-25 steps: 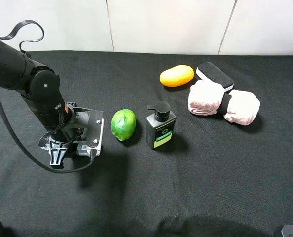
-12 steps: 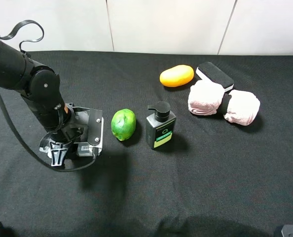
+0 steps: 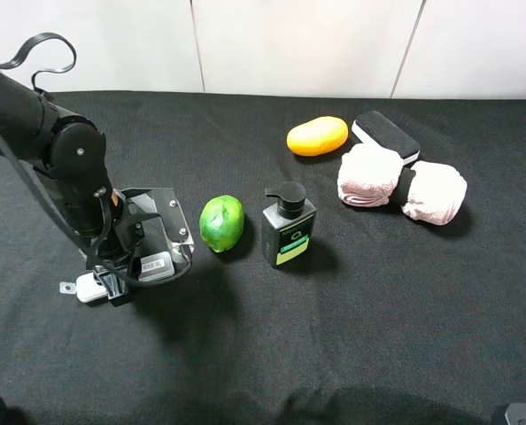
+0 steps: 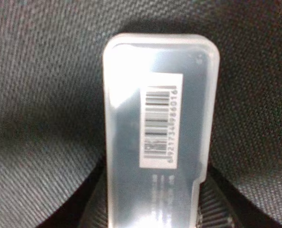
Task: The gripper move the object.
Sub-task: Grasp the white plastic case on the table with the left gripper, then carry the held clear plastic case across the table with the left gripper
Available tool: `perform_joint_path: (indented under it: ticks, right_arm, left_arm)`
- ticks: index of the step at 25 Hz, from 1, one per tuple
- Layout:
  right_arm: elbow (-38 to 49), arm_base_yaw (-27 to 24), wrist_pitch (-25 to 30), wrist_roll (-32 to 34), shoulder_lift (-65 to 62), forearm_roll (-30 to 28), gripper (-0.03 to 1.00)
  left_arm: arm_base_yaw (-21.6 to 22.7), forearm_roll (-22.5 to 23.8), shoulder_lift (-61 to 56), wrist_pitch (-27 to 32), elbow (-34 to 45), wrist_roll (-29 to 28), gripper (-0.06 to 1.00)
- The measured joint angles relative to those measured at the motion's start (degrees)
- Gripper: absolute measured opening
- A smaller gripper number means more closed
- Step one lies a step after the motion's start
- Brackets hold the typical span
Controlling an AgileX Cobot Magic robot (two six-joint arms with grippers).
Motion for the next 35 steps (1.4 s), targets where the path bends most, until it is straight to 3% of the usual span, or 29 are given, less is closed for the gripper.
perform_joint_path:
  ticks: [9,25,35]
  right_arm:
    - [0.0,0.0,0.0,0.0,0.0,0.0,0.69]
    - [0.0,0.0,0.0,0.0,0.0,0.0,0.69]
    - [0.0,0.0,0.0,0.0,0.0,0.0,0.69]
  left_arm:
    - [0.0,-0.3,0.0,1.08,0.0,-14.9,0.45]
    - [0.0,-0.41,0.0,1.08,-0.05,-31.43,0.45]
    - [0.0,2.04,0.0,5.87,-6.34,-39.88,0.45]
